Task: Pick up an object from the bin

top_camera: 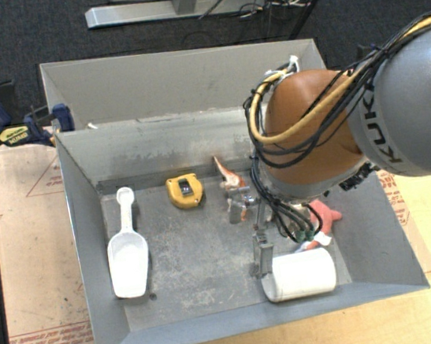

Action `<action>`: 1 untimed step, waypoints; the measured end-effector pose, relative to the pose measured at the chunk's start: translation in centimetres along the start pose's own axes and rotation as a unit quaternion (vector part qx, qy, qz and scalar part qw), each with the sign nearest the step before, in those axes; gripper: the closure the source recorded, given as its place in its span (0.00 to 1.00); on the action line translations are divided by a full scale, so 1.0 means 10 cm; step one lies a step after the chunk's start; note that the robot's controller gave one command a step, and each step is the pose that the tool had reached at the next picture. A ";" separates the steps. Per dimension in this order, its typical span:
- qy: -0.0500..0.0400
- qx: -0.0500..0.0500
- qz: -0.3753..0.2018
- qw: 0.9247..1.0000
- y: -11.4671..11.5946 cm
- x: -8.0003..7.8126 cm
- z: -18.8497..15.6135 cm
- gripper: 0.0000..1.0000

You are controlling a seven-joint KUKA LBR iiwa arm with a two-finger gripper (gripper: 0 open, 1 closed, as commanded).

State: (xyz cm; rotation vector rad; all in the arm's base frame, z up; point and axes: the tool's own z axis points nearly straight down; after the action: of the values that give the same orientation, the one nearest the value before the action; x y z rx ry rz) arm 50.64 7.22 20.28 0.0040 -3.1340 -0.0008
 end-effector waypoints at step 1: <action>-0.004 0.000 0.001 1.000 0.00 -0.02 -0.04 0.00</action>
Offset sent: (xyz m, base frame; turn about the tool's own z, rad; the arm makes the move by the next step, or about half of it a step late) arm 0.0171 -0.1544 -0.1328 -0.3320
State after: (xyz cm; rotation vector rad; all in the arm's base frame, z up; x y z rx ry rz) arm 50.80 7.17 20.71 0.0001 -3.1418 -0.0017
